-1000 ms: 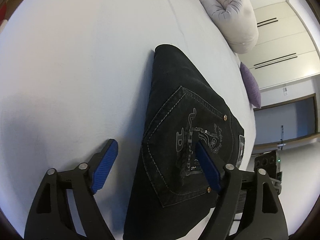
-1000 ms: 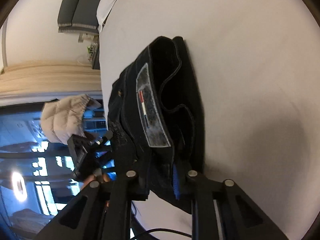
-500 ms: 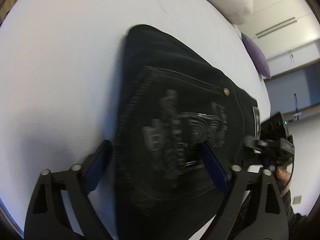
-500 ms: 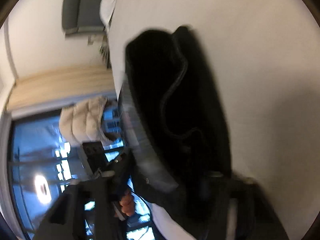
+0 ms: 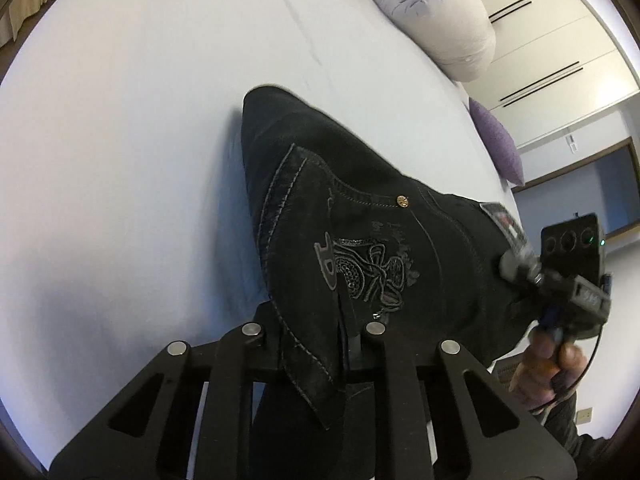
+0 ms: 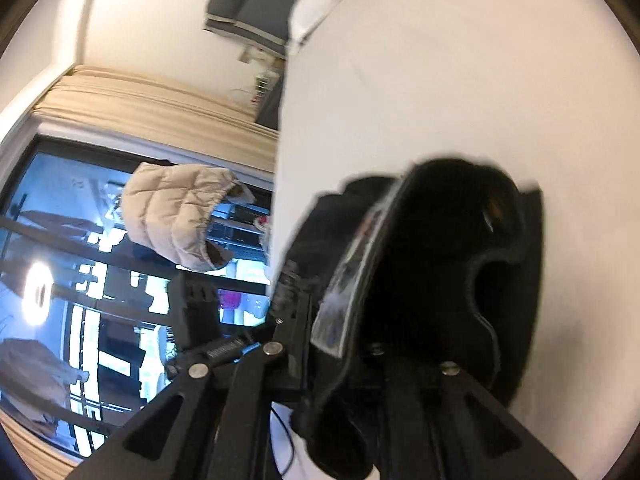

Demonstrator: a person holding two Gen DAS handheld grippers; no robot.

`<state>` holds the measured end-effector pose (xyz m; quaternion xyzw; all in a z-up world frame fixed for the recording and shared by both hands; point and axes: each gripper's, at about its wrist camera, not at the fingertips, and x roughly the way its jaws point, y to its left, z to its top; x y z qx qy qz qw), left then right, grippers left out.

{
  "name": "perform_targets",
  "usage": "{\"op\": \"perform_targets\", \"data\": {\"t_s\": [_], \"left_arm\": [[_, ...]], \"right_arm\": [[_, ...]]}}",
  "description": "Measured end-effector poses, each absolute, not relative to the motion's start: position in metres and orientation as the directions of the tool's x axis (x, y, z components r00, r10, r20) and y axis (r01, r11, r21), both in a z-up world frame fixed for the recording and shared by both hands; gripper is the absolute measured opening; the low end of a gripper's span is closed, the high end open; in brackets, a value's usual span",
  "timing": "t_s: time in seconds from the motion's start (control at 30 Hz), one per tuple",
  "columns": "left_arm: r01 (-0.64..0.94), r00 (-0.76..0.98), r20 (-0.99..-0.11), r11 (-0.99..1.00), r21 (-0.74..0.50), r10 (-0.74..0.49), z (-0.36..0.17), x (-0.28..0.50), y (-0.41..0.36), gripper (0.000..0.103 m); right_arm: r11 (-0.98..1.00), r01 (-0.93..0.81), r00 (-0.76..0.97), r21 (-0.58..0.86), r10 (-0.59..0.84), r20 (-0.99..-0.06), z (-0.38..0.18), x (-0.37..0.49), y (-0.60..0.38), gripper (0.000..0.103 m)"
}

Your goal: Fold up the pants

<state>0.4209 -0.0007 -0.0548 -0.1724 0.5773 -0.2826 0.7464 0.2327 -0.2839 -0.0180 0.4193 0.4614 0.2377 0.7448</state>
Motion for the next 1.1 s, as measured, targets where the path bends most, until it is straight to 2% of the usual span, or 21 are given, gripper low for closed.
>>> {"op": "perform_targets", "data": {"t_s": [0.1, 0.13, 0.2, 0.23, 0.27, 0.3, 0.33, 0.47, 0.63, 0.73, 0.8, 0.87, 1.0, 1.1], "left_arm": [[0.204, 0.157, -0.754, 0.768, -0.608, -0.638, -0.059, 0.421, 0.006, 0.016], [0.2, 0.149, -0.758, 0.77, -0.605, -0.635, -0.062, 0.419, 0.008, 0.016], [0.186, 0.132, -0.772, 0.78, -0.597, -0.622, -0.069, 0.42, 0.011, 0.016], [0.167, 0.125, -0.77, 0.778, -0.605, -0.626, -0.075, 0.419, 0.015, 0.017], [0.15, 0.123, -0.759, 0.768, -0.623, -0.64, -0.079, 0.419, 0.02, 0.018], [0.139, 0.123, -0.75, 0.76, -0.635, -0.65, -0.082, 0.419, 0.022, 0.02], [0.142, 0.124, -0.752, 0.761, -0.633, -0.648, -0.083, 0.419, 0.023, 0.021], [0.158, 0.116, -0.782, 0.789, -0.594, -0.612, -0.084, 0.42, 0.021, 0.026], [0.125, 0.099, -0.767, 0.772, -0.623, -0.634, -0.09, 0.424, 0.026, 0.032], [0.097, 0.08, -0.735, 0.739, -0.666, -0.673, -0.094, 0.429, 0.032, 0.039], [0.079, 0.067, -0.717, 0.72, -0.689, -0.694, -0.099, 0.431, 0.034, 0.04], [0.092, 0.065, -0.724, 0.727, -0.681, -0.686, -0.097, 0.431, 0.034, 0.038], [0.168, 0.093, -0.771, 0.773, -0.612, -0.63, -0.083, 0.424, 0.022, 0.018], [0.187, 0.151, -0.764, 0.778, -0.6, -0.627, -0.062, 0.421, 0.021, 0.015]], "right_arm": [[0.51, 0.085, 0.44, 0.856, 0.752, -0.491, -0.019, 0.233, -0.288, 0.013], [0.488, 0.127, 0.413, 0.863, 0.765, -0.494, -0.025, 0.228, -0.288, 0.018], [0.473, 0.187, 0.403, 0.861, 0.763, -0.506, -0.035, 0.208, -0.291, 0.037], [0.473, 0.235, 0.408, 0.849, 0.745, -0.528, -0.047, 0.192, -0.295, 0.067], [0.48, 0.26, 0.41, 0.838, 0.731, -0.545, -0.056, 0.181, -0.298, 0.081], [0.503, 0.29, 0.414, 0.814, 0.701, -0.58, -0.063, 0.168, -0.304, 0.079], [0.514, 0.312, 0.434, 0.799, 0.671, -0.601, -0.069, 0.153, -0.314, 0.071], [0.485, 0.336, 0.462, 0.807, 0.662, -0.59, -0.076, 0.14, -0.339, 0.072], [0.34, 0.332, 0.463, 0.88, 0.754, -0.466, -0.106, 0.166, -0.346, 0.075], [0.337, 0.295, 0.423, 0.894, 0.793, -0.439, -0.113, 0.191, -0.328, 0.074], [0.335, 0.286, 0.389, 0.898, 0.816, -0.428, -0.116, 0.205, -0.314, 0.059], [0.347, 0.275, 0.377, 0.897, 0.819, -0.433, -0.115, 0.211, -0.305, 0.032], [0.46, 0.188, 0.391, 0.868, 0.775, -0.496, -0.085, 0.21, -0.292, 0.023], [0.536, 0.097, 0.402, 0.839, 0.75, -0.526, -0.05, 0.224, -0.282, 0.02]]}}
